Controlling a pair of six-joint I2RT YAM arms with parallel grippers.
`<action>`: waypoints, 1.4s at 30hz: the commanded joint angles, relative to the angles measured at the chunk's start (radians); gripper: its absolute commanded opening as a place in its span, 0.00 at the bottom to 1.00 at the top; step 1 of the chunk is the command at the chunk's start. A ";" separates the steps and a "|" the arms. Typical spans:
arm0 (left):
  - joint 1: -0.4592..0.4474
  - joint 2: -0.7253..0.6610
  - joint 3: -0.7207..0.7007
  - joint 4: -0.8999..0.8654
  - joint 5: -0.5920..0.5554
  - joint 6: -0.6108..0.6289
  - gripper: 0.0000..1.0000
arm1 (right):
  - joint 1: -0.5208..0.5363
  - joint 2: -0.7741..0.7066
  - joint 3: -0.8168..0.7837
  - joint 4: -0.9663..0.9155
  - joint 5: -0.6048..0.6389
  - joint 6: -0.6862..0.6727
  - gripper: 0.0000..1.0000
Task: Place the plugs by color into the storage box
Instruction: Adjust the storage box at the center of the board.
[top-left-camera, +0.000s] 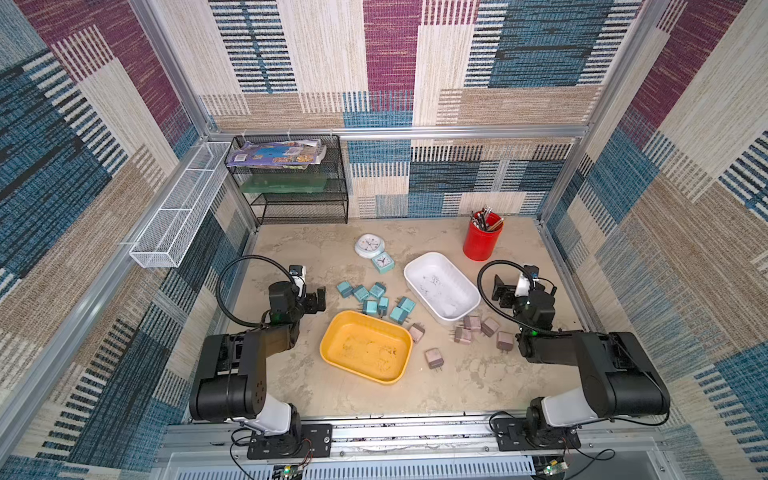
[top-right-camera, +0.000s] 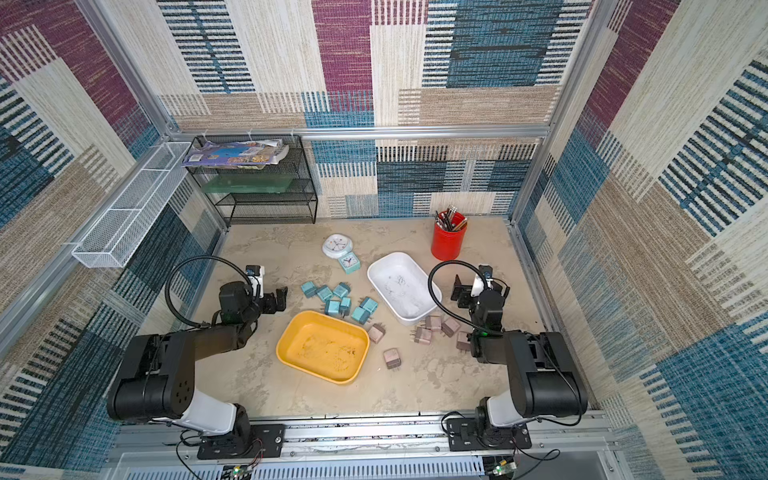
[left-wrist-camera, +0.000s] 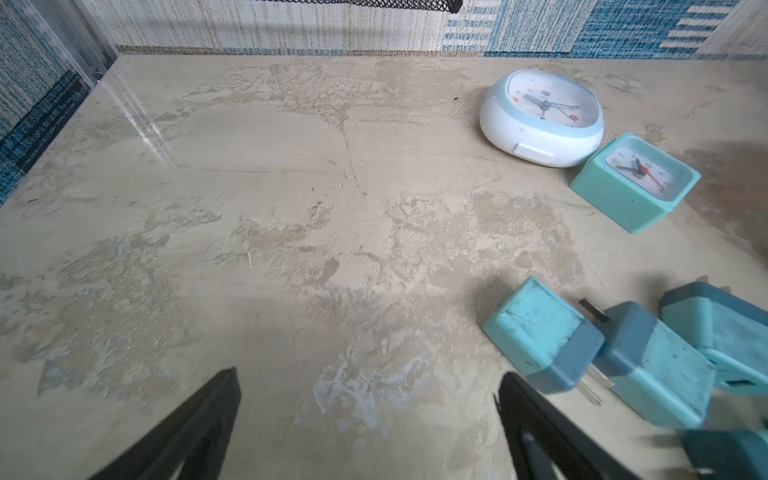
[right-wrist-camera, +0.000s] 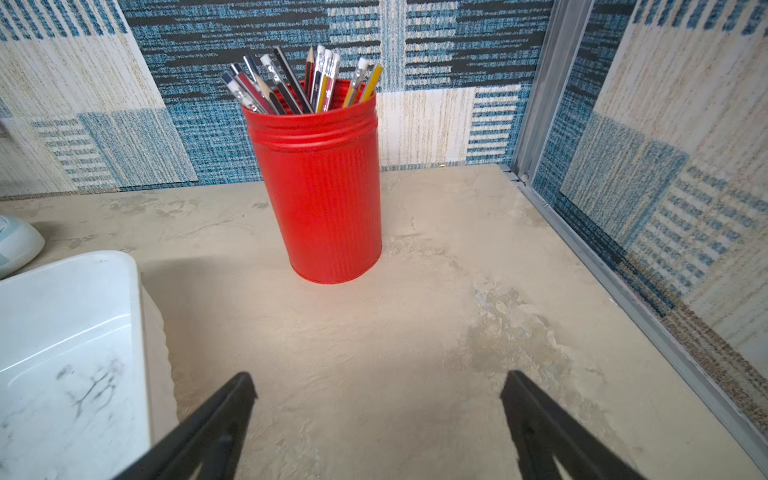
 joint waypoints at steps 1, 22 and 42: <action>0.000 -0.008 -0.005 0.029 0.001 -0.010 0.99 | 0.000 0.000 0.004 0.042 0.005 0.011 0.95; 0.000 -0.007 -0.001 0.025 0.001 -0.010 0.99 | -0.004 0.000 0.004 0.041 -0.001 0.012 0.95; -0.003 -0.054 0.524 -0.925 -0.203 -0.292 0.99 | 0.078 0.049 0.613 -1.019 0.199 0.184 0.95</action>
